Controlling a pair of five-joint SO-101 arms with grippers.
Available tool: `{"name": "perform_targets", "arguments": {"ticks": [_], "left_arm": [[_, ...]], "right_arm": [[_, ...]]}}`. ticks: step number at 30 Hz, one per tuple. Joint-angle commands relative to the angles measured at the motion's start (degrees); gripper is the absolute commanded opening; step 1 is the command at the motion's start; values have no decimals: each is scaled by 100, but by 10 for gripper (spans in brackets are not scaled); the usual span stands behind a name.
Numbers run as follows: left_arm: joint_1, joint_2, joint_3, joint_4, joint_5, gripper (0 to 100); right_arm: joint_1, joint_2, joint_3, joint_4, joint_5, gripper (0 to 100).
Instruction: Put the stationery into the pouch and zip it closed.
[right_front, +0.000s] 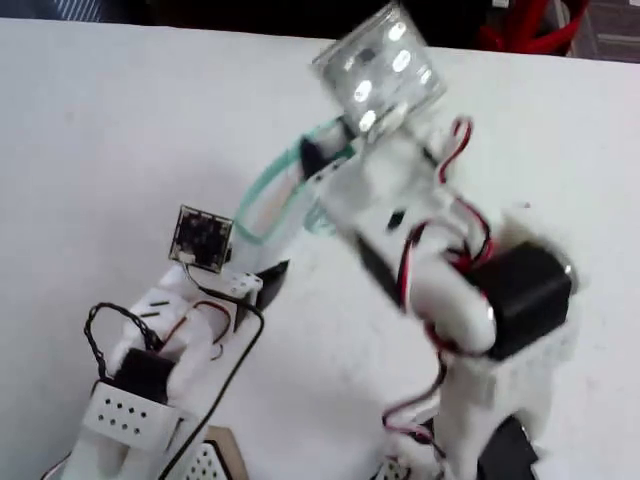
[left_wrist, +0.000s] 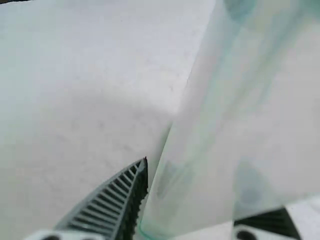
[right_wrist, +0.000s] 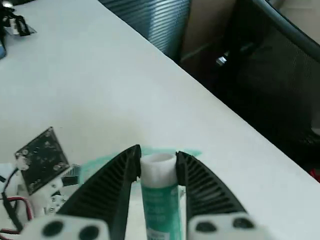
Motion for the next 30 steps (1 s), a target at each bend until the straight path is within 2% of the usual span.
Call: {"name": "perform_targets", "arguments": {"ticks": [1,7,13,18,24,30], "left_arm": [[-40,-75,-352,35,70,277],[-40,-75,-352,35,70,276],[-40,-75,-352,35,70,276],[-40,-75,-343,35,62,276],[-40,-75,-308,-132,62,276],[-48,-75,-316,-158,62,276]], "right_arm": [[-444,-435,343,-505,18,18],[-769,-1323,1688,-1956,-440,18],[-743,-2114,4325,-4585,-492,18],[-514,-2229,5802,-6589,-1055,18],[-40,-2000,6207,-7125,-1802,18],[-66,-2167,6681,-7116,-1899,18]]}}
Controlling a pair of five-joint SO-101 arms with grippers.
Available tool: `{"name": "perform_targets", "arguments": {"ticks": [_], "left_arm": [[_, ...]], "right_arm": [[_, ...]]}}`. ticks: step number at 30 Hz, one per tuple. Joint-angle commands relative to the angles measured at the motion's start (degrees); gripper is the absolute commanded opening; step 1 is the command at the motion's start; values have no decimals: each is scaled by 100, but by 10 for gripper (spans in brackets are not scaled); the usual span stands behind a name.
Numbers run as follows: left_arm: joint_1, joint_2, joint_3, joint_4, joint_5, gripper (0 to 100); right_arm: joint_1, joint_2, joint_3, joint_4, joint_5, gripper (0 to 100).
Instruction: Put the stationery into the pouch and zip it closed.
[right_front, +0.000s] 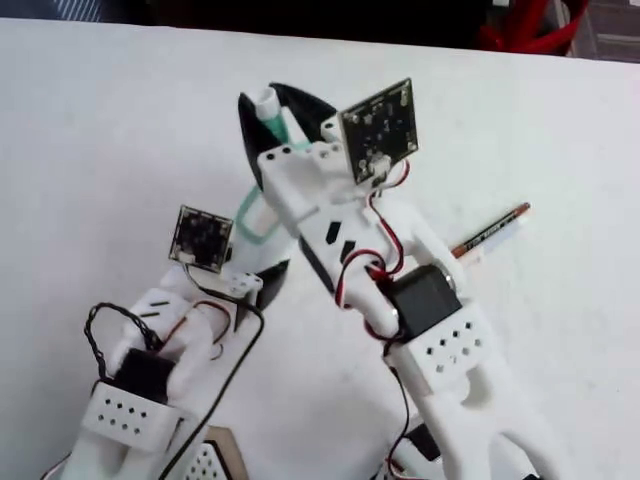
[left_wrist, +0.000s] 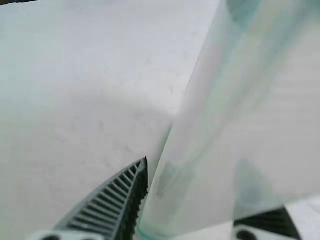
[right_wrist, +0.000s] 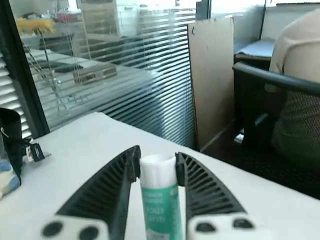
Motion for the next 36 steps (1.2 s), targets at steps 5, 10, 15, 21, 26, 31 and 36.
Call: {"name": "perform_targets", "arguments": {"ticks": [5,10,15,21,26,31,36], "left_arm": [[-57,-75,-316,-149,62,276],[-57,-75,-316,-149,62,276],[-57,-75,-299,-264,62,276],[-57,-75,-290,-255,62,275],[-57,-75,-290,-264,62,275],[-57,-75,-290,-264,62,275],[-57,-75,-290,-264,62,275]], "right_arm": [[-171,-760,703,-48,-79,18],[-409,-1622,1002,602,-26,18],[-391,-1798,1046,1007,53,18],[-409,-1833,1055,1341,422,42],[-400,-1842,1064,1613,422,69],[-418,-1789,1064,1147,422,20],[-391,-1798,1064,1015,422,36]]}}
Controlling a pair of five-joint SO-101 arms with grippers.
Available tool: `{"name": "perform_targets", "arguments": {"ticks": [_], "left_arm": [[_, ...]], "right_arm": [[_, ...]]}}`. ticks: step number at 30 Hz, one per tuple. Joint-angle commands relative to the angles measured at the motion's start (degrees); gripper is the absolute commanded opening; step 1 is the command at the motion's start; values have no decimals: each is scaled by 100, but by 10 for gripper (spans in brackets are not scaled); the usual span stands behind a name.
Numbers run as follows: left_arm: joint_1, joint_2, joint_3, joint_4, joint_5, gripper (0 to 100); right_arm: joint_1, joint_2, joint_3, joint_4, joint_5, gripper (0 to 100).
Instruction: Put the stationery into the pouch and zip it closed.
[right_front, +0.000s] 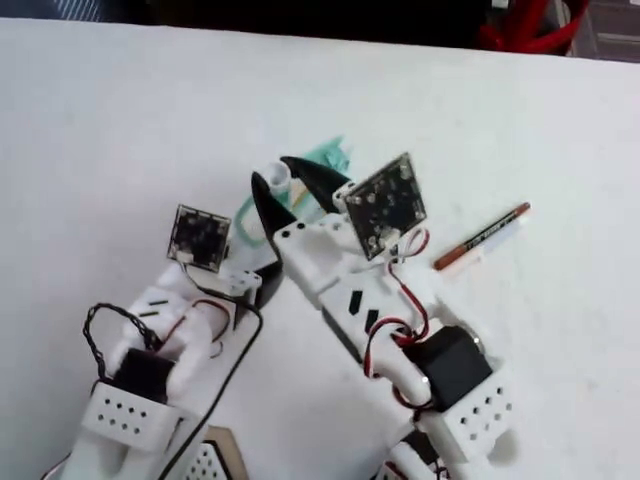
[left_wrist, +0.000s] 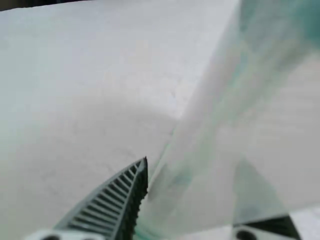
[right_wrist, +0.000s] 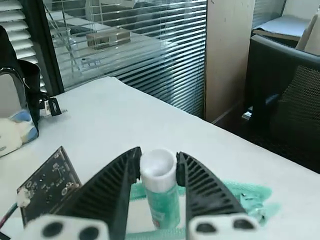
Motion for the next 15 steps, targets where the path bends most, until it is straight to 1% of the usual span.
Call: {"name": "perform_targets", "arguments": {"ticks": [1,4,6,12,15], "left_arm": [[-13,-75,-290,-149,62,275],[-13,-75,-290,-149,62,275],[-13,-75,-299,-149,62,275],[-57,-75,-290,-149,62,275],[-259,-75,-299,-158,62,275]], "right_arm": [[-22,-48,-70,22,53,57],[31,-40,-62,268,53,142],[40,-48,-62,382,53,173],[75,-101,-105,391,18,176],[400,-101,-352,470,18,176]]}}
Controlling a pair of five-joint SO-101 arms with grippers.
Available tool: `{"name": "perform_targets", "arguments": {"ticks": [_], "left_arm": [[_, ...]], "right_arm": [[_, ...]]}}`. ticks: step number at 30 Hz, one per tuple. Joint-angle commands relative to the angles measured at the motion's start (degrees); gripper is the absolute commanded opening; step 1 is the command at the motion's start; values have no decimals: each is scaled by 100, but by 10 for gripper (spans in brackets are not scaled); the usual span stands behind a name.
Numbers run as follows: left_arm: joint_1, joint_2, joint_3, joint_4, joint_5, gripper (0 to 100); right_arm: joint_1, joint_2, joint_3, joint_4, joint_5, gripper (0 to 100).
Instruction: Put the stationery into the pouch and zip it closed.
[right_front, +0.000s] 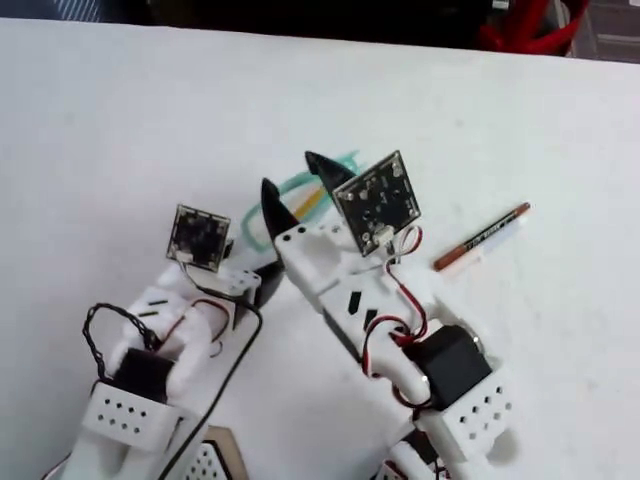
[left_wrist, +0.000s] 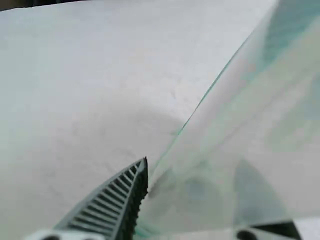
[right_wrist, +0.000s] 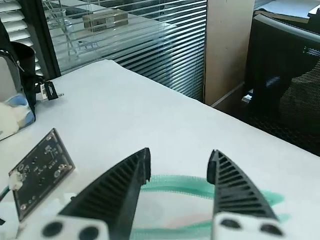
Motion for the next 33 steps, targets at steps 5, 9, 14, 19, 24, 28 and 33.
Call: {"name": "perform_targets", "arguments": {"ticks": [5,9,14,19,24,28,33], "left_arm": [[-338,-66,-281,-334,70,275],[-338,-66,-281,-343,70,275],[-629,-66,-316,-360,369,275],[-1121,-66,-308,-536,598,275],[-1402,-180,-563,-176,677,277],[-875,-787,-607,246,633,277],[-444,-2044,-185,193,624,275]], "right_arm": [[1420,-48,-879,611,9,174],[2633,-40,-905,1095,-756,176],[3802,57,-765,1631,-1284,176],[4136,1051,-501,1604,-1301,176],[4092,2765,-334,1042,-1327,175],[4092,3776,-352,541,-1327,173],[3811,4127,-308,391,-1275,173]]}}
